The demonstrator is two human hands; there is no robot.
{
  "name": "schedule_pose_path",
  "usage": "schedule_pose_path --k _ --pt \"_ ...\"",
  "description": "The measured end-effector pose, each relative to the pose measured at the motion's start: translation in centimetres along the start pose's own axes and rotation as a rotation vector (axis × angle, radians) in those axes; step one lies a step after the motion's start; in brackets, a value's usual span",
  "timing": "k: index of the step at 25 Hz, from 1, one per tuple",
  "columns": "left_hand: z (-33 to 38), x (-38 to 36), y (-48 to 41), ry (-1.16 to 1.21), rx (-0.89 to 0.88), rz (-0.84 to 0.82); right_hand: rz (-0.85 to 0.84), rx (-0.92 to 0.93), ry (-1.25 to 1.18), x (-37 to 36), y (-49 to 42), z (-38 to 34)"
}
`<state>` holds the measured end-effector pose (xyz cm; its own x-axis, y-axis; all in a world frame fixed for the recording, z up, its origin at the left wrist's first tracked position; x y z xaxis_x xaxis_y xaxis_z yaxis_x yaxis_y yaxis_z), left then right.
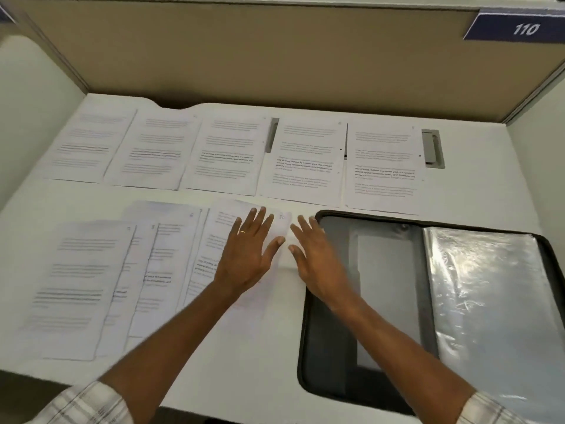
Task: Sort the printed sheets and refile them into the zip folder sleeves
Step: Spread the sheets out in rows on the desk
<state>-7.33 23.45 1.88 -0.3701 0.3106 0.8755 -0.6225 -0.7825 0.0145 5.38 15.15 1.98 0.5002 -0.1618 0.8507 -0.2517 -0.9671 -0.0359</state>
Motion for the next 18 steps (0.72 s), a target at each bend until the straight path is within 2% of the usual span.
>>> schedule_pose_path --k 5,13,18 --pt "-9.4 5.2 6.4 -0.016 0.096 0.052 -0.014 0.035 -0.007 -5.2 1.2 -8.4" --pt "-21.7 8.3 13.4 -0.036 0.077 0.03 0.0 -0.193 -0.214 -13.7 1.3 -20.1" --pt "-26.8 9.8 15.5 -0.083 0.035 0.032 0.079 -0.347 -0.215 -15.9 1.4 -22.5"
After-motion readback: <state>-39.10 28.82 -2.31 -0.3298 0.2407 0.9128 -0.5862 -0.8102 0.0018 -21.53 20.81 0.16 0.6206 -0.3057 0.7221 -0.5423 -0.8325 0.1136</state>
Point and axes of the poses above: each hand's wrist, its own y-axis away from the middle knuckle, its own x-axis out of the back of the hand, z = x × y, the point moved 10 cm from there along -y, towards the middle knuckle, and after that the axes turned 8 degrees about y, right-handed, at the moved point
